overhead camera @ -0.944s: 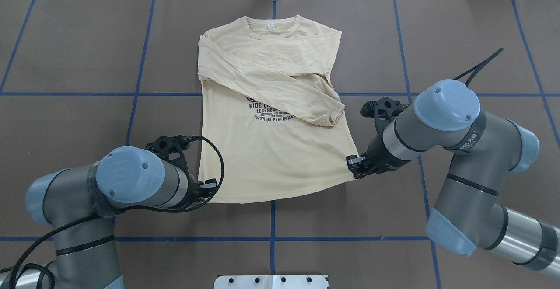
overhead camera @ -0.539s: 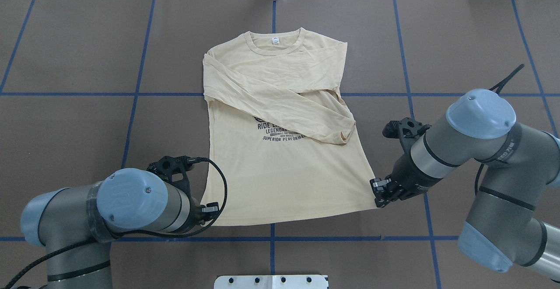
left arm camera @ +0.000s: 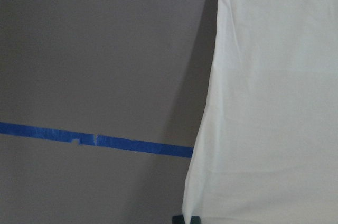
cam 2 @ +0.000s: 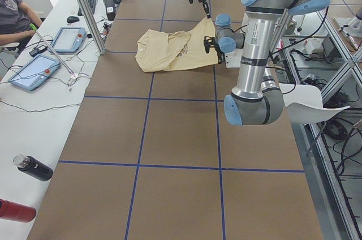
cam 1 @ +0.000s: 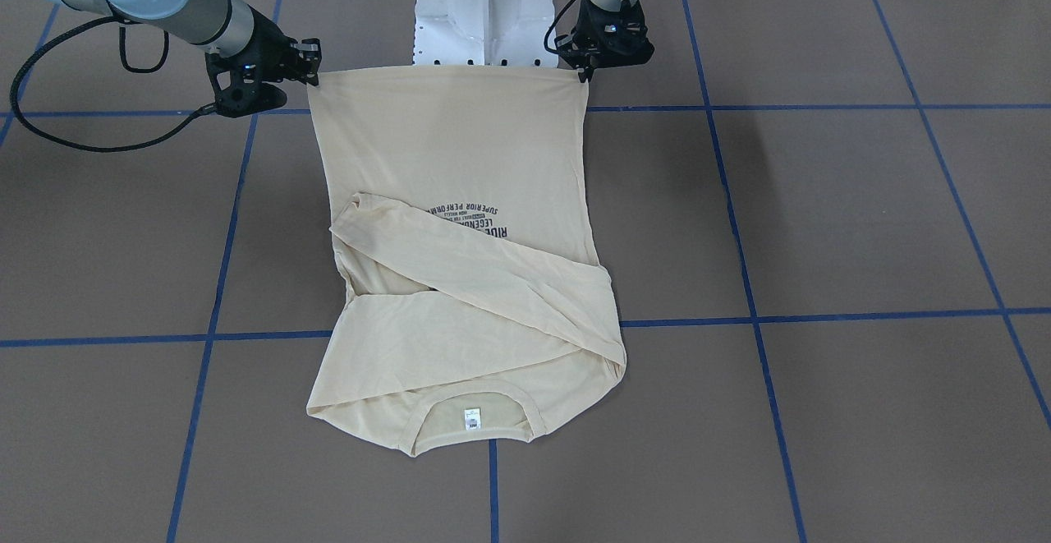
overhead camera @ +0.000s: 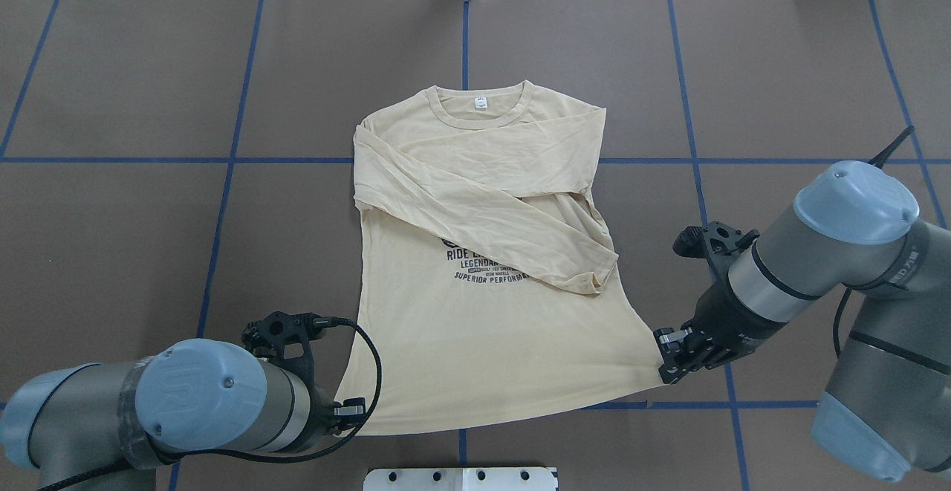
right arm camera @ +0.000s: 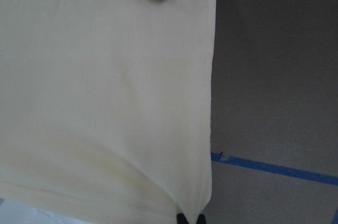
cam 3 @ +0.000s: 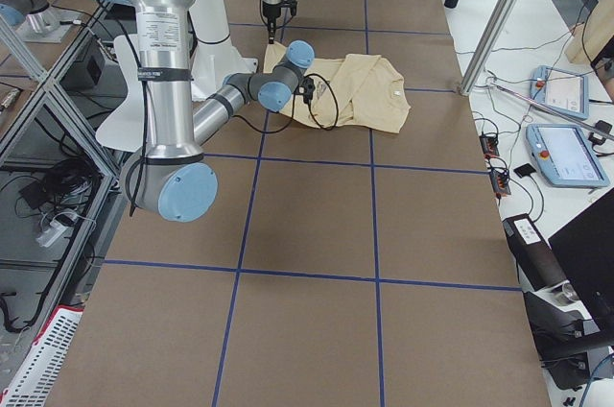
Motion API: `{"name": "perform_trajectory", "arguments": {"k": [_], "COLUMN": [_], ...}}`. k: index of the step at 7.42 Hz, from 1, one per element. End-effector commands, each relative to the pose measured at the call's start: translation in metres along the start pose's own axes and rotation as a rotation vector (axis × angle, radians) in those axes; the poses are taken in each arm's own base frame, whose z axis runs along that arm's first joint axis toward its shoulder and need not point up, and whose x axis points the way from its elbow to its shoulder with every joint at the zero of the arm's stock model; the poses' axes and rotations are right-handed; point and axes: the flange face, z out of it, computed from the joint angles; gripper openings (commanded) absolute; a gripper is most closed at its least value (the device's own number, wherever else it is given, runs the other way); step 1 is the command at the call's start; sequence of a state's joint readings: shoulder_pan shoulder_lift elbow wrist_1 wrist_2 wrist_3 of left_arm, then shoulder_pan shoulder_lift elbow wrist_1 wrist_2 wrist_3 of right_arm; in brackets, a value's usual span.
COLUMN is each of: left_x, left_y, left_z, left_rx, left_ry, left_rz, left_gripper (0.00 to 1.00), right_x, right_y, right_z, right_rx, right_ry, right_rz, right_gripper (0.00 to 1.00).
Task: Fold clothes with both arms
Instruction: 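Lift the hem corners with both grippers and pull them slightly apart, then fold the hem with both grippers up over the shirt toward the collar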
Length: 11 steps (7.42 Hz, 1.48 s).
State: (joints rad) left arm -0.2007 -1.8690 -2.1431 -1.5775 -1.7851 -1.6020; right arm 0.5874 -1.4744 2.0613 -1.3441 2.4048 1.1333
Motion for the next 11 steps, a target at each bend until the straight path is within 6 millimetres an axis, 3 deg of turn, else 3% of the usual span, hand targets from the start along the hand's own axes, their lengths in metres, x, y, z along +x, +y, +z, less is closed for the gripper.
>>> {"name": "perform_trajectory", "arguments": {"k": [1,3,4,5,6,7,8,9,10,11], "left_x": [0.018,0.022,0.019,0.029,0.036,0.047,0.047,0.036,0.025,0.025], "left_y": [-0.051,-0.125,-0.162,-0.202,-0.249,-0.289,-0.326,-0.357,-0.374,-0.383], "left_z": [-0.041,-0.098,-0.118,-0.122,-0.118,-0.109,-0.078,-0.048,-0.022,-0.012], "left_rx": [0.091,0.174,0.187,0.230,0.271,0.299,0.314,0.336,0.342,0.342], "left_ry": [0.075,0.136,0.145,0.134,0.100,0.092,0.098,0.128,0.137,0.136], "left_rz": [0.011,0.003,-0.001,-0.026,-0.019,-0.034,-0.041,-0.039,-0.036,-0.041], "left_gripper": [0.00,0.00,0.00,0.00,0.00,0.00,0.00,0.00,0.00,0.00], "right_x": [-0.011,-0.011,-0.017,-0.028,-0.036,-0.056,-0.077,-0.071,-0.053,-0.049], "right_y": [-0.062,-0.114,-0.139,-0.164,-0.200,-0.243,-0.284,-0.317,-0.338,-0.346], "right_z": [-0.042,-0.075,-0.090,-0.103,-0.110,-0.115,-0.111,-0.091,-0.072,-0.068], "right_rx": [0.123,0.205,0.258,0.319,0.363,0.404,0.450,0.459,0.482,0.489], "right_ry": [-0.030,-0.038,-0.034,-0.018,0.011,0.046,0.081,0.085,0.087,0.101], "right_rz": [0.027,0.068,0.082,0.076,0.078,0.086,0.094,0.089,0.075,0.085], "right_gripper": [0.00,0.00,0.00,0.00,0.00,0.00,0.00,0.00,0.00,0.00]}}
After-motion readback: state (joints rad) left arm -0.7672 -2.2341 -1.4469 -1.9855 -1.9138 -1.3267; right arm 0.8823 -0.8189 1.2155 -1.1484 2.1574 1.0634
